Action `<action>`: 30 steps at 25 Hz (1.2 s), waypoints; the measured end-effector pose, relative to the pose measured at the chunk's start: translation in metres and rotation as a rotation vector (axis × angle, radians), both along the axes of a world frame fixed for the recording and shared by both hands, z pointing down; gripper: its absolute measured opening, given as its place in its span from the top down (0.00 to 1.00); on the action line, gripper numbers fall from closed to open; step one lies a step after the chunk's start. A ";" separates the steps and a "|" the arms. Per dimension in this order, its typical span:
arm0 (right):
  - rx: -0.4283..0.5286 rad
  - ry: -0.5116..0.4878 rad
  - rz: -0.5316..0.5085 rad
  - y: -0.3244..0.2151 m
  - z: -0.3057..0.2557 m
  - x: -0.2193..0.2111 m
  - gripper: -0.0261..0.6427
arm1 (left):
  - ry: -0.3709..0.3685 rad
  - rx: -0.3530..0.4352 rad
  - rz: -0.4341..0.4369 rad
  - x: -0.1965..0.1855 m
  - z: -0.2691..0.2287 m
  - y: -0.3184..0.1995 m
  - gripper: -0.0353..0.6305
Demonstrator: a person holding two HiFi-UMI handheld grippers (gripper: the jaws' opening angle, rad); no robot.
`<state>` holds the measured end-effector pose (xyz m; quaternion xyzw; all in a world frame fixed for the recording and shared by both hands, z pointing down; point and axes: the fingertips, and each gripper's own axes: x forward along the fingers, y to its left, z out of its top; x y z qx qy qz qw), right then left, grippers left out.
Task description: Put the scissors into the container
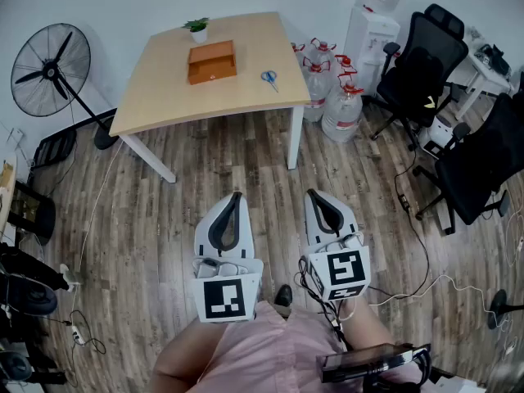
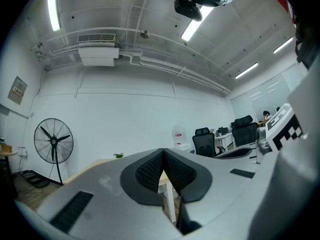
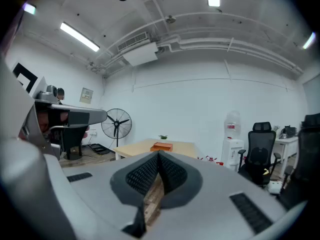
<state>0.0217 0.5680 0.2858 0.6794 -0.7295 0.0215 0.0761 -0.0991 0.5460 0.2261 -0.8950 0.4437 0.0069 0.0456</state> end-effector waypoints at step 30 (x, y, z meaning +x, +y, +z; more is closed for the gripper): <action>-0.042 0.019 -0.014 -0.230 0.030 0.034 0.92 | -0.009 -0.069 -0.028 0.023 0.039 -0.234 0.94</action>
